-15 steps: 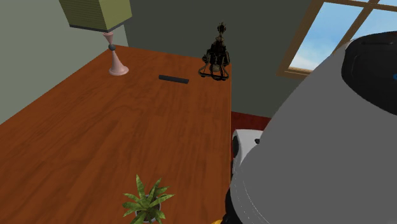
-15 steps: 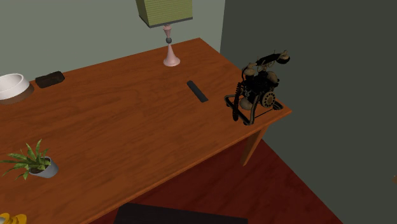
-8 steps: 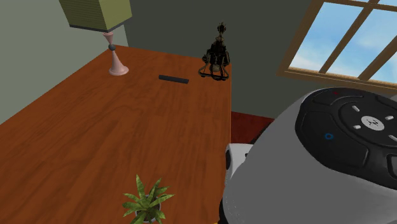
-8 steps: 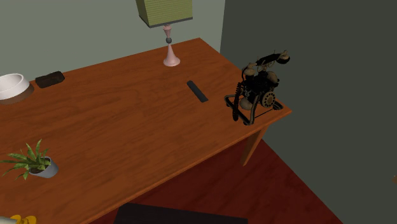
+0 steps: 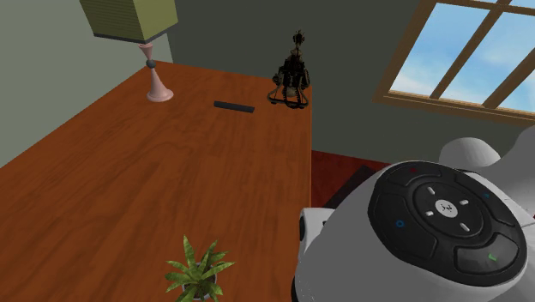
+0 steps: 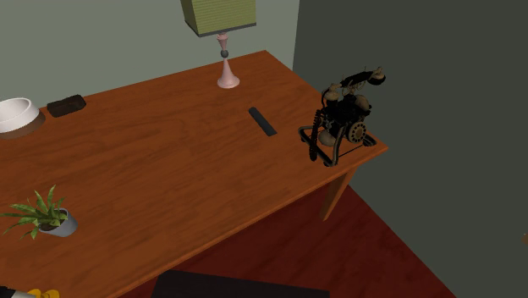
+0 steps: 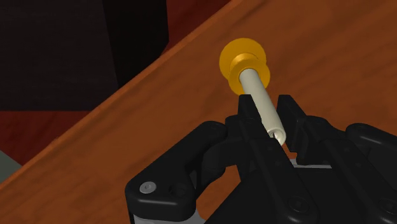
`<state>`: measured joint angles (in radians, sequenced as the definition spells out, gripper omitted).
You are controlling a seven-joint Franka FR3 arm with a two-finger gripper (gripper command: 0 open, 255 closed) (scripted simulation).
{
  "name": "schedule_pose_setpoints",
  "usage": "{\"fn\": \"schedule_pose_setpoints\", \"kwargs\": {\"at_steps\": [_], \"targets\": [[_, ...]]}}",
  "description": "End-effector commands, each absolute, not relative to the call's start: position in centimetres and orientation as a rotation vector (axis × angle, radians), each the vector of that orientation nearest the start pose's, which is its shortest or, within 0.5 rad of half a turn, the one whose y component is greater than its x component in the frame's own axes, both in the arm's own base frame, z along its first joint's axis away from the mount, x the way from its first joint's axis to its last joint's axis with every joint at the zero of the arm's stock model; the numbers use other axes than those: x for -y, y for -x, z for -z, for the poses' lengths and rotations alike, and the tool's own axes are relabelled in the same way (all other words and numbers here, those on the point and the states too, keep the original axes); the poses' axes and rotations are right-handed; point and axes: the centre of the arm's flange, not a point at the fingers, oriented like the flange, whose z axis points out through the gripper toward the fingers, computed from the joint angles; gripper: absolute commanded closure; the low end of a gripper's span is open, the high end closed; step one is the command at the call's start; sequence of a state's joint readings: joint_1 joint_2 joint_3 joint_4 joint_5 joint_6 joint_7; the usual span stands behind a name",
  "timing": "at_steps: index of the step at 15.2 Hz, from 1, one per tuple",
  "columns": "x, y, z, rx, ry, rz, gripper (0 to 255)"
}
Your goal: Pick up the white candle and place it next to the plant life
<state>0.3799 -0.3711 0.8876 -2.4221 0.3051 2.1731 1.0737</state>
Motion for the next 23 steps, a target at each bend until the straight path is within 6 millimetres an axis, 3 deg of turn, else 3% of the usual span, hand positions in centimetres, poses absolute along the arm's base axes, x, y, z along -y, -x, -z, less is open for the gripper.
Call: {"fn": "schedule_pose_setpoints", "kwargs": {"at_steps": [1,5,6,11,15,23], "targets": [[-43.9,-12.2,-39.3,-0.022,3.139,0.059,255],[-43.9,-12.2,-39.3,-0.022,3.139,0.059,255],[-43.9,-12.2,-39.3,-0.022,3.139,0.059,0],[-43.9,-12.2,-39.3,-0.022,3.139,0.059,0],[-43.9,-12.0,-44.3,-0.022,3.139,0.059,0],[-43.9,-12.0,-44.3,-0.022,3.139,0.059,0]]}}
